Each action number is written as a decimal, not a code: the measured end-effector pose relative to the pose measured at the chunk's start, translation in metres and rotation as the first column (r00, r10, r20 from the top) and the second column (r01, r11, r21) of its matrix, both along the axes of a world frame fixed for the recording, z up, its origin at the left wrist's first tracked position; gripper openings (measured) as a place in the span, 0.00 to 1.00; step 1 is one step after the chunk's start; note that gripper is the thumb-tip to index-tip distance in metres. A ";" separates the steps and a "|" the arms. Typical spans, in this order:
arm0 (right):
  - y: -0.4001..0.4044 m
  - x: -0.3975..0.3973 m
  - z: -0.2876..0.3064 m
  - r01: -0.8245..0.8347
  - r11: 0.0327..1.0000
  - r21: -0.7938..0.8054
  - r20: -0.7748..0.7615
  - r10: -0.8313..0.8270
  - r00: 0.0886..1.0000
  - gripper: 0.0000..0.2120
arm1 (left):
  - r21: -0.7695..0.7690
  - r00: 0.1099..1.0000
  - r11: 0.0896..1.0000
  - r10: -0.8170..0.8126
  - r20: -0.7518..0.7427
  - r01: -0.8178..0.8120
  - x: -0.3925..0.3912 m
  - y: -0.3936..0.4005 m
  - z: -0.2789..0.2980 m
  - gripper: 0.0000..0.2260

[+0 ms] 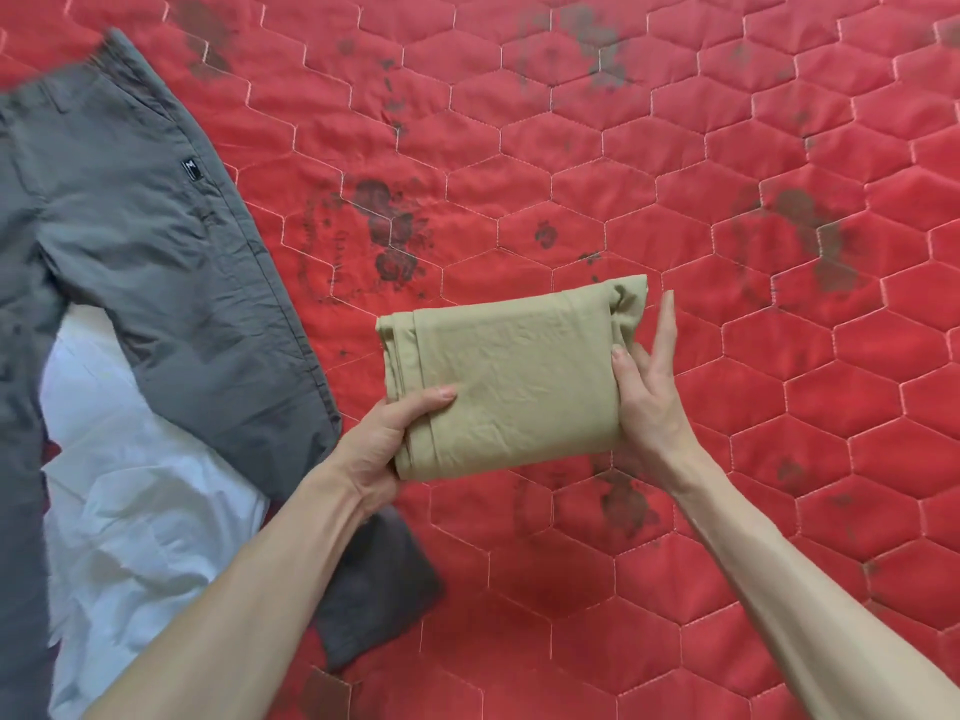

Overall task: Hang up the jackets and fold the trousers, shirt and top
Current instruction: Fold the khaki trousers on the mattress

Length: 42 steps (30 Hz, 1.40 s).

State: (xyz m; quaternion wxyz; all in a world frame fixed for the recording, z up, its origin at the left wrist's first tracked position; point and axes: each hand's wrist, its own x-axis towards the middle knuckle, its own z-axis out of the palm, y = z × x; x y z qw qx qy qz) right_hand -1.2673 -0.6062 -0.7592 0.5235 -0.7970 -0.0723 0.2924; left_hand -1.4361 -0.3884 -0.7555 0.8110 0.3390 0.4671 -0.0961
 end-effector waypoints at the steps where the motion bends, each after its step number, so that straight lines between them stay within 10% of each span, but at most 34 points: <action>1: 0.000 -0.001 0.014 -0.030 0.999 -0.011 0.046 0.031 0.998 0.34 | -0.006 1.000 1.000 0.019 0.013 -0.019 -0.003 -0.002 0.011 0.19; 22: 0.034 -0.169 0.438 -0.376 0.926 0.027 0.281 0.354 0.892 0.28 | 0.116 0.907 0.911 0.369 0.202 -0.396 -0.239 -0.049 0.430 0.24; 35: 0.104 -0.322 0.509 -0.828 0.557 0.069 0.360 0.760 0.541 0.19 | 0.162 0.558 0.535 0.777 0.293 -0.829 -0.433 -0.128 0.514 0.10; 42: 0.153 -0.445 0.534 -0.914 0.376 0.154 0.314 0.858 0.406 0.13 | 0.165 0.355 0.316 0.871 0.339 -0.934 -0.540 -0.147 0.524 0.20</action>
